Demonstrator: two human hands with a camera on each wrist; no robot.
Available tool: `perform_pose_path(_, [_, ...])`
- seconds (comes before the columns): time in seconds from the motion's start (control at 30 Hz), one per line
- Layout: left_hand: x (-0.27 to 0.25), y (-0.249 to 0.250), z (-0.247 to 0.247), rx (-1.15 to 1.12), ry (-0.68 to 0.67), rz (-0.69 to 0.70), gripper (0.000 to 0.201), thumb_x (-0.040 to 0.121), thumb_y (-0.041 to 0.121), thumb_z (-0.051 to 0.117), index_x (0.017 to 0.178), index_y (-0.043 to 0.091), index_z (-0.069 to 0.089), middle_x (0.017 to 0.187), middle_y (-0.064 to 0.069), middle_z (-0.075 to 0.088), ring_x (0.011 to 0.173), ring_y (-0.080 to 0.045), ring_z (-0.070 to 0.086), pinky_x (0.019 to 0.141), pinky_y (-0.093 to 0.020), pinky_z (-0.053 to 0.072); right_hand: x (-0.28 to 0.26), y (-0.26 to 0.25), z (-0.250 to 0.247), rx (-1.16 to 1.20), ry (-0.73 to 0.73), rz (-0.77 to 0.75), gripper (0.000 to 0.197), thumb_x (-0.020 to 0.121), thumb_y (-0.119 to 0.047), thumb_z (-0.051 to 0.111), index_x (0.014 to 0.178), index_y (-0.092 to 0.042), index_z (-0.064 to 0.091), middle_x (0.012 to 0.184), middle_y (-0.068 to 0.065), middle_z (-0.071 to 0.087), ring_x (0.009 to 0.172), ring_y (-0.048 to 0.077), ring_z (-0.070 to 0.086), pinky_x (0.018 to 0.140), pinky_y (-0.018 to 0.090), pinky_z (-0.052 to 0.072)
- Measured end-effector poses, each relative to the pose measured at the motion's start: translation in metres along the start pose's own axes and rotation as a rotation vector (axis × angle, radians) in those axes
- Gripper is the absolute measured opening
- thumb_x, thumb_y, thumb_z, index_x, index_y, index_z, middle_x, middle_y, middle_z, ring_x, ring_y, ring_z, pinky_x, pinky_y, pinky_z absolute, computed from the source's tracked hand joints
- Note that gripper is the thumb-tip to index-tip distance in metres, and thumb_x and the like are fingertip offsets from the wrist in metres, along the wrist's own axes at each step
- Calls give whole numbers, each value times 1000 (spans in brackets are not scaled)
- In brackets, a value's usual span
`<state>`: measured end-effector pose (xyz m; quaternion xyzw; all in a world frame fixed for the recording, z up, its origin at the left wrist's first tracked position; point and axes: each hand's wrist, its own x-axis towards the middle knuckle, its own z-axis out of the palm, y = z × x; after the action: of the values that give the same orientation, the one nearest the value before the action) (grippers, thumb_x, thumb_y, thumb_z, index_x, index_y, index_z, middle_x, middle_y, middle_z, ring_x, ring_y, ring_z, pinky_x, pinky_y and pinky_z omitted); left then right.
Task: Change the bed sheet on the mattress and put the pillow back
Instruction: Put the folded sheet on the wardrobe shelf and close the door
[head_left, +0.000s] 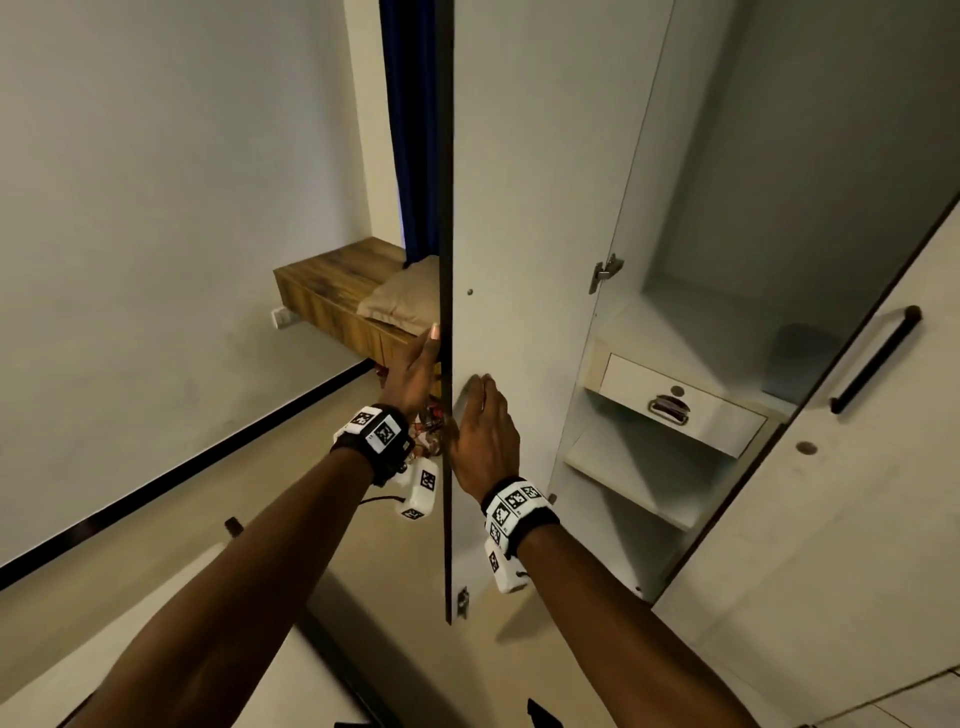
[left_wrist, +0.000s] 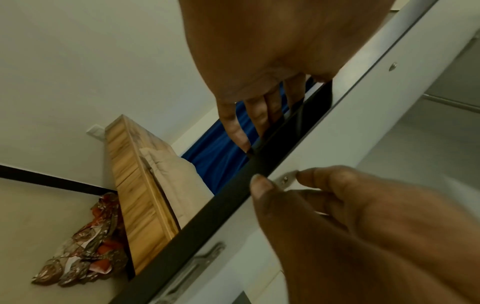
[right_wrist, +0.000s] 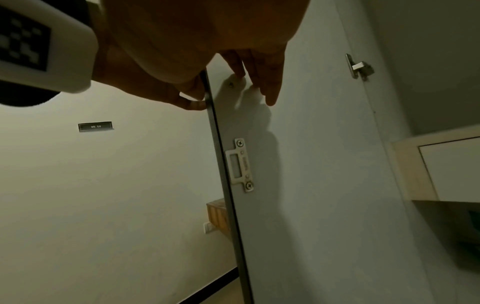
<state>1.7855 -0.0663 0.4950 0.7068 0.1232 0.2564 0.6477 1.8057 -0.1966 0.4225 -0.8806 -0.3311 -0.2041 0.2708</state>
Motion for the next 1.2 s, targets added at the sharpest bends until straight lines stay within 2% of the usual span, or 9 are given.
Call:
perform_pose_path(0.1, [-23, 1, 20, 52, -48, 113, 48, 106, 48, 40, 135, 15, 59, 128, -1, 68, 119, -17, 63, 102, -39, 50, -24, 12, -8, -20, -4, 45, 69, 101, -36, 44, 155, 2, 23, 156, 23, 33, 140, 34, 39, 110, 40, 44])
perform_pose_path(0.2, [-48, 1, 54, 95, -131, 226, 37, 107, 42, 40, 126, 15, 55, 115, -1, 67, 107, -13, 63, 94, -36, 50, -48, 24, -26, 57, 52, 144, 68, 98, -21, 50, 156, 0, 19, 156, 21, 34, 139, 32, 40, 110, 39, 44])
perform_pose_path(0.3, [-66, 2, 94, 88, -248, 257, 33, 108, 40, 41, 127, 14, 50, 110, 1, 65, 106, -17, 64, 94, -42, 53, -71, 45, -50, 170, 153, 267, 58, 101, -24, 43, 154, -8, 23, 148, 14, 44, 131, 29, 46, 100, 43, 50])
perform_pose_path(0.4, [-81, 8, 139, 78, -360, 295, 33, 106, 44, 48, 130, 21, 50, 112, 6, 66, 106, -11, 65, 93, -36, 55, -89, 81, -75, 161, 250, 339, 51, 102, -27, 45, 149, -14, 32, 132, 10, 54, 116, 29, 53, 85, 45, 54])
perform_pose_path(0.57, [-86, 15, 219, 176, -415, 381, 34, 95, 51, 64, 110, 24, 50, 94, 3, 66, 85, -14, 68, 77, -43, 59, -105, 152, -117, 165, 276, 387, 73, 96, -69, 30, 153, -22, 30, 134, 8, 55, 115, 23, 56, 91, 39, 52])
perform_pose_path(0.67, [-79, 14, 262, 274, -420, 453, 32, 95, 44, 66, 102, 22, 45, 86, 4, 62, 74, -17, 62, 67, -34, 50, -102, 190, -138, 2, 167, 440, 56, 102, -36, 50, 152, -22, 29, 130, 11, 57, 107, 30, 63, 81, 33, 48])
perform_pose_path(0.73, [-73, 12, 286, 321, -419, 461, 33, 95, 42, 67, 101, 17, 47, 83, 4, 60, 71, -19, 59, 64, -31, 44, -98, 206, -152, -35, 120, 534, 45, 105, -21, 46, 148, -15, 36, 120, 16, 63, 98, 37, 65, 74, 34, 46])
perform_pose_path(1.07, [-39, 1, 367, 375, -445, 459, 34, 98, 44, 61, 99, 11, 52, 79, -2, 65, 66, -18, 58, 61, -30, 39, -72, 283, -173, -47, 85, 604, 38, 103, -17, 45, 139, -8, 40, 105, 18, 70, 90, 40, 67, 72, 40, 51])
perform_pose_path(1.2, [-26, -3, 396, 392, -439, 458, 36, 99, 47, 58, 100, 11, 53, 79, -2, 67, 69, -22, 64, 64, -36, 51, -61, 315, -176, -58, 64, 633, 37, 103, -16, 44, 138, -7, 39, 105, 19, 70, 91, 40, 67, 69, 39, 48])
